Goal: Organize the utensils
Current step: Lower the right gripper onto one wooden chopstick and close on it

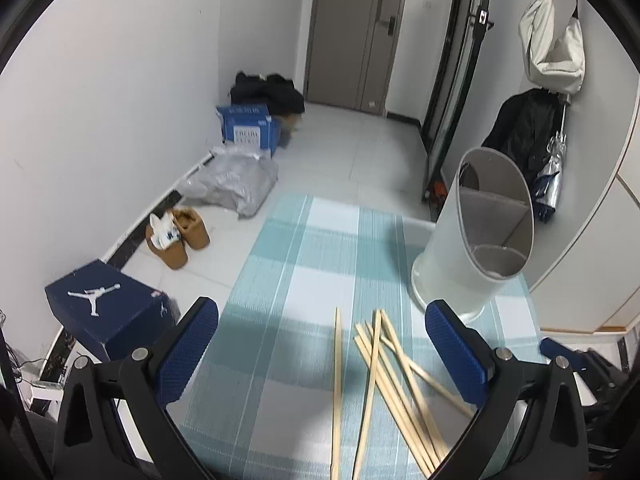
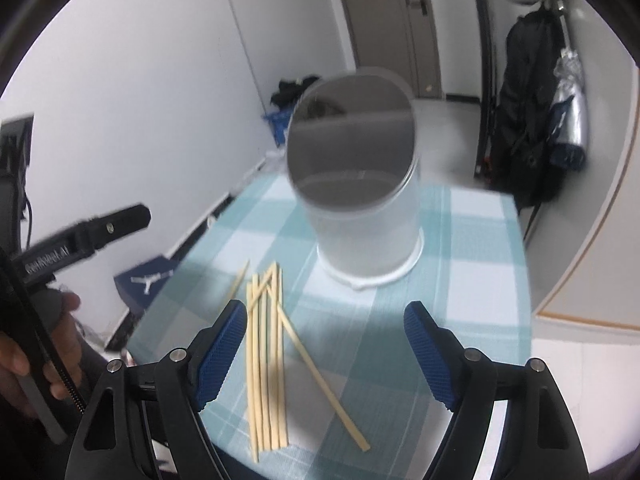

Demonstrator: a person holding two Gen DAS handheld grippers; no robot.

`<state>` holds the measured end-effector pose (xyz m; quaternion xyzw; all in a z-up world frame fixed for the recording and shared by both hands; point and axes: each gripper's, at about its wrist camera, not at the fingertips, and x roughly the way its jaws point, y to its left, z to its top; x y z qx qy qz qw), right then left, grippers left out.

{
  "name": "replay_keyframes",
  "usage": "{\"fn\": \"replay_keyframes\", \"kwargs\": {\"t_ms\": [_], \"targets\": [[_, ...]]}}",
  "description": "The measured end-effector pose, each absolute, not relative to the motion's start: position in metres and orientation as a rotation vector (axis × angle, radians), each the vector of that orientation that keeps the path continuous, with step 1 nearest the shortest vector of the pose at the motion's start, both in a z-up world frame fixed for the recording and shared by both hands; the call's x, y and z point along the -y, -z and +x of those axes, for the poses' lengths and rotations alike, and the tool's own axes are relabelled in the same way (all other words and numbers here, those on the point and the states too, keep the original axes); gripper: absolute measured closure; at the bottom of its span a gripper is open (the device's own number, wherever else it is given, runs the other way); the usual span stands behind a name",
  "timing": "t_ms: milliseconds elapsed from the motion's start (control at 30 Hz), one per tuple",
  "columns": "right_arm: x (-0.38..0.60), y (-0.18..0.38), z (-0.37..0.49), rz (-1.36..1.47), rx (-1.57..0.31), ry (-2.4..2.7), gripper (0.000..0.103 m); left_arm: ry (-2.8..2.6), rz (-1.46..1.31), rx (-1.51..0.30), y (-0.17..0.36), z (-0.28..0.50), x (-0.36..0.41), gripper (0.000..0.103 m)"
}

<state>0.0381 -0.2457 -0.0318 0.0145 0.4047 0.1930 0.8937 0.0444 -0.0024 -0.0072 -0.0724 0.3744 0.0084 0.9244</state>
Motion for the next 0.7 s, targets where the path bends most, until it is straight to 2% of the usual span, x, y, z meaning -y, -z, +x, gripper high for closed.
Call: {"fn": "replay_keyframes", "kwargs": {"t_ms": [300, 433, 567, 667, 700], "targets": [[0.211, 0.061, 0.05, -0.073, -0.928, -0.464, 0.026, -0.02, -0.241, -0.81, 0.011, 0.051, -0.018, 0.001], [0.199, 0.079, 0.06, -0.126, -0.988, -0.446, 0.047, -0.024, -0.312, -0.842, 0.019, 0.056, -0.03, 0.001], [0.189, 0.095, 0.065, -0.212, -1.029, -0.418, 0.056, -0.039, -0.309, -0.847, 0.022, 0.059, -0.034, 0.001], [0.184, 0.103, 0.066, -0.253, -1.045, -0.412, 0.07, -0.019, -0.36, -0.88, 0.027, 0.063, -0.039, 0.001], [0.182, 0.105, 0.066, -0.263, -1.046, -0.418, 0.079, -0.014, -0.371, -0.885, 0.028, 0.064, -0.04, 0.001]]}}
